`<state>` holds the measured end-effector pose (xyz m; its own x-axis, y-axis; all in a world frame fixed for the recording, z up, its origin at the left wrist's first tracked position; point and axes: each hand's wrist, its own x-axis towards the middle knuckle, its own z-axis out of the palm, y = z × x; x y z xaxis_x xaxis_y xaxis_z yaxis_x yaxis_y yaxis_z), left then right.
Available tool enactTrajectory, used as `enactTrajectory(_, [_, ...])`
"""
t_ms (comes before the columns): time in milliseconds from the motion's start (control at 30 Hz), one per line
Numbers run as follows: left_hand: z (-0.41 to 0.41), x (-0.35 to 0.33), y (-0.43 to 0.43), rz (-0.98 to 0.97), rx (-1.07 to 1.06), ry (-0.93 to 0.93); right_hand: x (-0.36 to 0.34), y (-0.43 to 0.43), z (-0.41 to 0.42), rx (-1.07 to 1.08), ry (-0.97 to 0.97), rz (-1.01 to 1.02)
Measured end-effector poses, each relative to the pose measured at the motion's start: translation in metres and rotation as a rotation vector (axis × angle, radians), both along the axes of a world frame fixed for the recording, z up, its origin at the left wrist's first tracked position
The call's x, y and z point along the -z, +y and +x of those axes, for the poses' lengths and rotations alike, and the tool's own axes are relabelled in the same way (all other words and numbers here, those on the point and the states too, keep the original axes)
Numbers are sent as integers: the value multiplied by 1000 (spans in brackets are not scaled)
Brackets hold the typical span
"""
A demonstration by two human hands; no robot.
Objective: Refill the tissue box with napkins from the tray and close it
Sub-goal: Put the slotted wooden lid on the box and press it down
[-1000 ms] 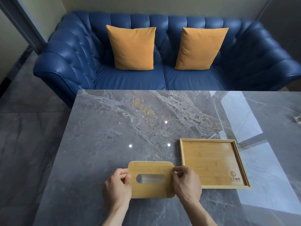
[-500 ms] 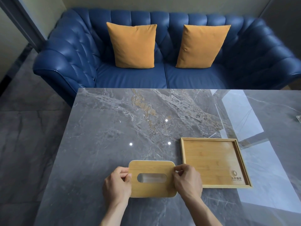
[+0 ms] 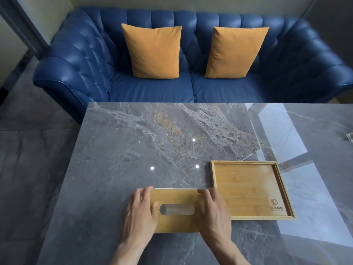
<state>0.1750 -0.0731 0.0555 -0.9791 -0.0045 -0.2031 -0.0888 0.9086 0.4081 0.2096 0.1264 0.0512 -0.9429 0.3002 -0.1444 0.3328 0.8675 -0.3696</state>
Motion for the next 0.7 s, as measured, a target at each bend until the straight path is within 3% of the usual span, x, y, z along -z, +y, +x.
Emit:
enactTrajectory(100, [-4,16,4,-70,116,62,11,-4,-3,-129,78,26])
enactTrajectory(233, [-5,36,4,-110,247,24,27,-7,-8,-179,29,27])
enactTrajectory(433, [-3,43,4,-37,205,3,35,-6,-8,-161,-12,3])
enactTrajectory(700, [-2,41,8,-79,160,-40,32,-7,-11,-147,-81,18])
